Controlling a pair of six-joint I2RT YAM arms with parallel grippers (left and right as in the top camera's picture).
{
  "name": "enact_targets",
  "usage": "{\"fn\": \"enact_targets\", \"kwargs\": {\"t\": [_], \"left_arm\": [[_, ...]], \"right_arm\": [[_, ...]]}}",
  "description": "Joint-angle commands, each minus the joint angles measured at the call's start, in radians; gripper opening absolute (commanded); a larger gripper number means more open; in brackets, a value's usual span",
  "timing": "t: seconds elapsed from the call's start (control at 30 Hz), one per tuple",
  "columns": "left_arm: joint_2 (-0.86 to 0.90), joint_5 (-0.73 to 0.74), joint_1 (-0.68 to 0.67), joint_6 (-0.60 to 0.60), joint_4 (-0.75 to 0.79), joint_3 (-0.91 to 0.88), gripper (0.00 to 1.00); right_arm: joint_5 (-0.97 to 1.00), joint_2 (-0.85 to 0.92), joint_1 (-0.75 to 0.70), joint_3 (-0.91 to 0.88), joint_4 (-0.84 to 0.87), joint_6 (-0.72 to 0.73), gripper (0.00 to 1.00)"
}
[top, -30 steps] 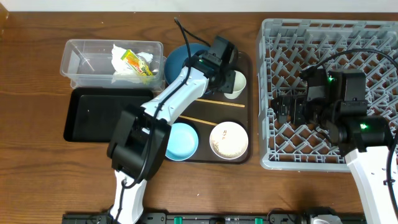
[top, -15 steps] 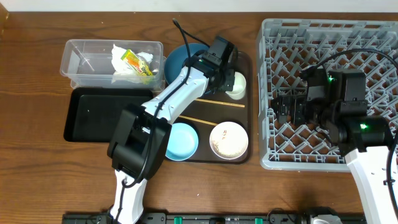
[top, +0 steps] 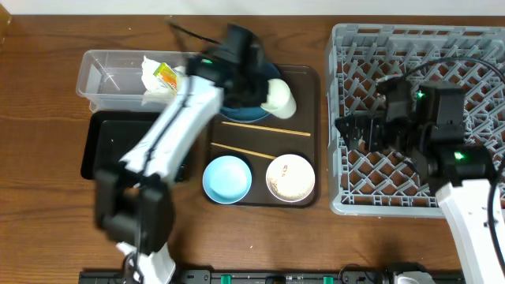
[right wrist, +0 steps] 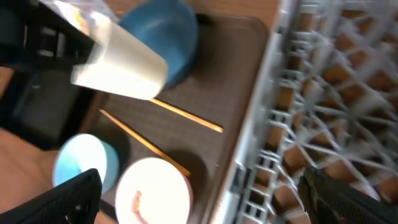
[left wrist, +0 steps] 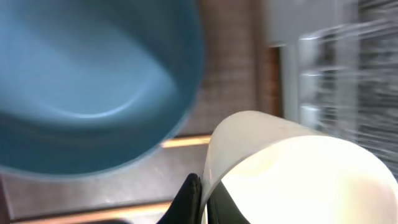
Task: Sort waste into correct bins and load items into the dishwasher rack
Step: 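Reach the left gripper to the white paper cup and grasp it, then lift the cup with the left gripper and hand it to the right gripper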
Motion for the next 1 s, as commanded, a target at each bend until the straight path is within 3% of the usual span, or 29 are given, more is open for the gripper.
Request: {"fn": "enact_targets", "kwargs": {"t": [0.0, 0.2, 0.33, 0.73, 0.97], "left_arm": [[-0.053, 0.335, 0.048, 0.094, -0.039, 0.005, 0.06], [-0.052, 0.709, 0.138, 0.174, -0.058, -0.007, 0.06], [-0.052, 0.833, 0.169, 0.178, -0.057, -0.013, 0.06], [-0.052, 1.056, 0.170, 0.181, -0.057, -0.013, 0.06], [-0.052, 1.072, 0.170, 0.181, -0.057, -0.013, 0.06]], "right_arm": [[-0.250, 0.076, 0.019, 0.014, 0.054, -0.042, 0.99], [-0.651, 0.170, -0.009, 0.014, 0.205, -0.134, 0.99], [-0.838, 0.213, -0.033, 0.014, 0.291, -0.156, 0.99], [-0.934, 0.245, -0.019, 0.014, 0.419, -0.214, 0.99], [-0.977, 0.245, -0.018, 0.014, 0.611, -0.076, 0.97]]}}
